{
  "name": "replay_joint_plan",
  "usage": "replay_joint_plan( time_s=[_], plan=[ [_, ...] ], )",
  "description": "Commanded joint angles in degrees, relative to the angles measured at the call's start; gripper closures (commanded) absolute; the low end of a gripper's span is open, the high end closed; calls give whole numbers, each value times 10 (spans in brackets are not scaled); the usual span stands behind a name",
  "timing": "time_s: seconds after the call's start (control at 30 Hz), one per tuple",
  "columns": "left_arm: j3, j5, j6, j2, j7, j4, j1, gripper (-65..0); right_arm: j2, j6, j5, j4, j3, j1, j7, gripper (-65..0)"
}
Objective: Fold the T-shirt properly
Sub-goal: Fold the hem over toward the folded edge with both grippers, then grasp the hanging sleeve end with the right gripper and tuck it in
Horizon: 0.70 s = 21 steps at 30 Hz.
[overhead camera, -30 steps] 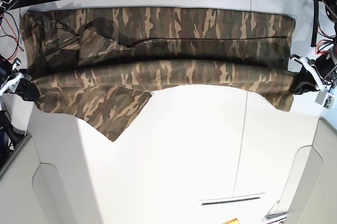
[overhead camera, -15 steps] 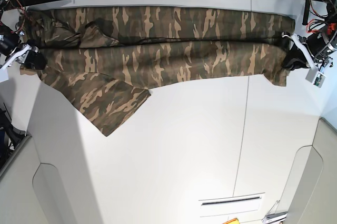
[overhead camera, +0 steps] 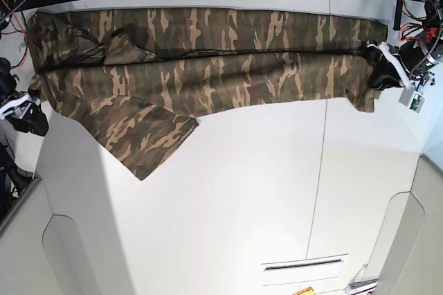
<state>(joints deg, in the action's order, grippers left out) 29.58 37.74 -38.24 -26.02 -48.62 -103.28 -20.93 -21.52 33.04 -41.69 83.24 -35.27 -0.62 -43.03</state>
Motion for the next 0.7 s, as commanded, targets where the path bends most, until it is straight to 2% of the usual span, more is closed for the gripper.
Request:
replay_joint_plan(
  time_s=[0.0,0.13,0.37,0.47,0.67],
  plan=[
    [4,6,-4,-10,12,-9,3,0,-5,2,0,9,-3,24,15,-349],
    [4,6,-4,-10,12,-9,2,0,8,-1,34,5,23,57,26,-349],
    [4,8,-4,-9,16,-9,3,0,7,-3,119,-76,141,101,97,-349],
    [4,8,-4,-9,16,-9,2,0,8,-8,126,-138,186,125,127,-349],
    [4,8,-4,-5,16,-9,3,0,14,-7,126,-223,252,161,132,-347]
  ],
)
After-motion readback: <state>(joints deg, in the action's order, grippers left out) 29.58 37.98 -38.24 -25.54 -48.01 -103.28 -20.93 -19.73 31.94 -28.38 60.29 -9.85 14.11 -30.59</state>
